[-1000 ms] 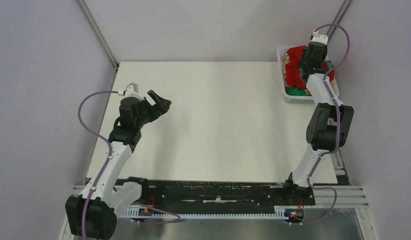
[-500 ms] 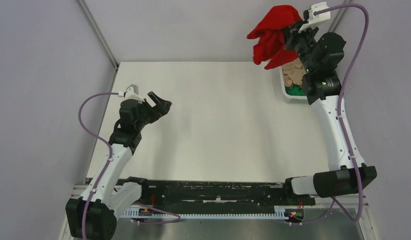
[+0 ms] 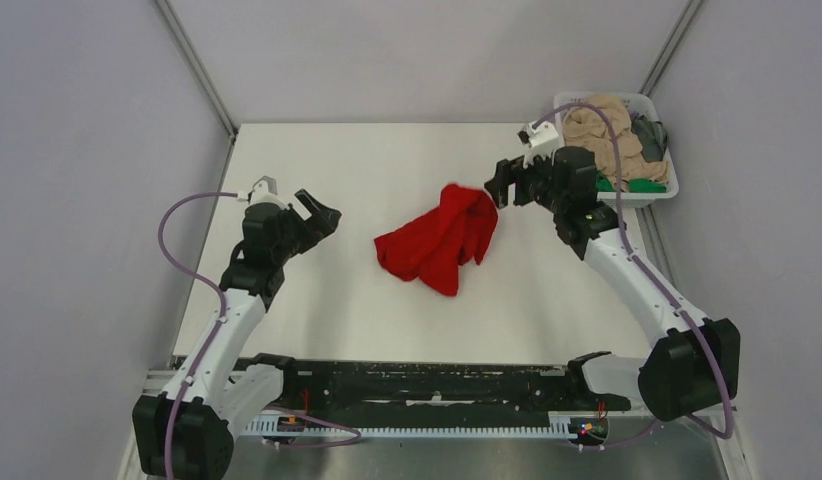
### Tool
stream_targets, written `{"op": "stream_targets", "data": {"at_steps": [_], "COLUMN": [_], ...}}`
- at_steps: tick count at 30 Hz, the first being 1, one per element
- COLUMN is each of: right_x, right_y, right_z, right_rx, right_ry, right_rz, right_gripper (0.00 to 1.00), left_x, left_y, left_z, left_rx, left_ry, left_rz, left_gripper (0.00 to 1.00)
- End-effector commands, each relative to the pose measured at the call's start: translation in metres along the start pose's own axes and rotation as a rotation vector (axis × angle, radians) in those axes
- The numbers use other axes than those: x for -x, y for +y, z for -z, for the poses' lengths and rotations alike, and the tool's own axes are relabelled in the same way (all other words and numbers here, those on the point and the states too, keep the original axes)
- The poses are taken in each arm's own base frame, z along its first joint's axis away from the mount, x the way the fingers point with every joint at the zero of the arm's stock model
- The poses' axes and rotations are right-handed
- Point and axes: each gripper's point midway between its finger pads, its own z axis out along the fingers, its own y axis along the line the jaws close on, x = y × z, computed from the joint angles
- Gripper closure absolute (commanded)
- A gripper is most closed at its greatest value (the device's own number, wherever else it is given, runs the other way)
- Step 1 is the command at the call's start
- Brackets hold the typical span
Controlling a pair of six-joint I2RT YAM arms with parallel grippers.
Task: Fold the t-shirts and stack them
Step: Move the tshirt to the center of the board, then flatten out the tshirt
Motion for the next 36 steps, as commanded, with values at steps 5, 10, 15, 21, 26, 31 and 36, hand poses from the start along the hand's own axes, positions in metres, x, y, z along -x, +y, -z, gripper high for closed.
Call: {"op": "stream_targets", "data": {"at_steps": [5,10,15,21,26,31,36], "right_x": [-0.133,-0.149,-0.172,-0.183,-0.190,-0.200,-0.208], "right_y": [-0.068,-0.065,-0.061,-0.058,-0.055,-0.052,-0.048], "right_z": [0.042,0.055,0.056,0.051,0.049,0.046,0.033], "right_rx": [-0.495,-0.508,-0.498,-0.483,-0.465,-0.450,-0.420], "right_ry": [0.257,0.243,0.264,0.269,0.257,0.275,0.278], "right_rz": [-0.173,-0.184,-0.205,-0.234,-0.246,-0.262,-0.306], "right_gripper": [0.02,0.02,0.02,0.02,0.02,0.02,0.02], "left_x": [-0.033,-0.071,-0.110,-0.158,-0.170,-0.175,-0.181], "left_y": [0.017,0.023,0.004,-0.022,-0.020,-0.023,-0.019], "left_z": [-0.007,-0.009,-0.012,-0.029,-0.053,-0.071,-0.086], "left_rx": [0.066,0.060,0.020,-0.026,0.009,0.018,0.048], "left_ry": [0.128,0.245,0.366,0.504,0.535,0.547,0.561], "left_rz": [0.063,0.071,0.001,-0.053,-0.055,-0.056,-0.069], "left_gripper": [0.00,0.00,0.00,0.01,0.18,0.35,0.67]}}
